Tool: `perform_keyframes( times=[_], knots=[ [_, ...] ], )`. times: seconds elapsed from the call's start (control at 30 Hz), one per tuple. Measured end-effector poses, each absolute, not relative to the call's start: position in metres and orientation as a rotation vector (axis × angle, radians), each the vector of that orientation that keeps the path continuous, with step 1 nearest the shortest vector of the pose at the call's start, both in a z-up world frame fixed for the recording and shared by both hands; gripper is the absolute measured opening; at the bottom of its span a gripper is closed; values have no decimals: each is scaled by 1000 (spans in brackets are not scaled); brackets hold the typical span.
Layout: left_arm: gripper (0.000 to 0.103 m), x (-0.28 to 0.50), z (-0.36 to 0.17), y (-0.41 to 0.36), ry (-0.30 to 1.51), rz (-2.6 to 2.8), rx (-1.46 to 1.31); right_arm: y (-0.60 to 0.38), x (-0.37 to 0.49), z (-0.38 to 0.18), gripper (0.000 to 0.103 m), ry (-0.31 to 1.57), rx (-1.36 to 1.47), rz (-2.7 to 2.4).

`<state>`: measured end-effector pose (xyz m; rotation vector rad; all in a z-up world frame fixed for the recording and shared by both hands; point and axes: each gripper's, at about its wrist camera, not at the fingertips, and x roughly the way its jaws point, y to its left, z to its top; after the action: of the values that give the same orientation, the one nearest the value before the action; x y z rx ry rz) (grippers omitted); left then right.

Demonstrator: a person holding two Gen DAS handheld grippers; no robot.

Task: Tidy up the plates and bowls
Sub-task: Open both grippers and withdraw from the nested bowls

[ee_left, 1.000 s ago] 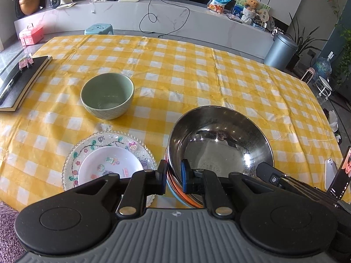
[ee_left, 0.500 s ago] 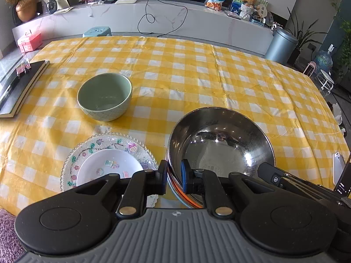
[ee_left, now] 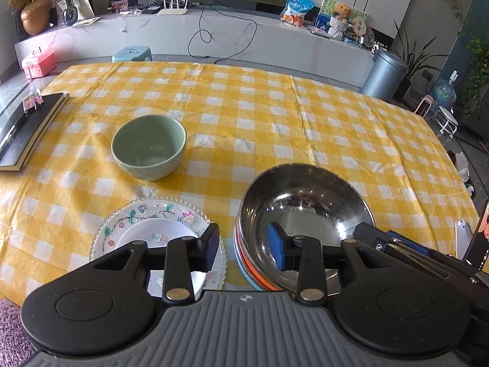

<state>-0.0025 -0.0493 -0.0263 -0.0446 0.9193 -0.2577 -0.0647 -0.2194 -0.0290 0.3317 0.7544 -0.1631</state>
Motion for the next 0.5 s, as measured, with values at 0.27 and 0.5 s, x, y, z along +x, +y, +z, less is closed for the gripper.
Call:
perform_keyframes(
  times=[0.27, 0.5],
  knots=[
    [47, 3, -15, -43, 855, -226, 17, -212, -61, -16, 44, 703, 266, -183],
    [47, 21, -8, -22, 837, -182, 10, -204, -44, -14, 47, 700, 243, -156]
  ],
)
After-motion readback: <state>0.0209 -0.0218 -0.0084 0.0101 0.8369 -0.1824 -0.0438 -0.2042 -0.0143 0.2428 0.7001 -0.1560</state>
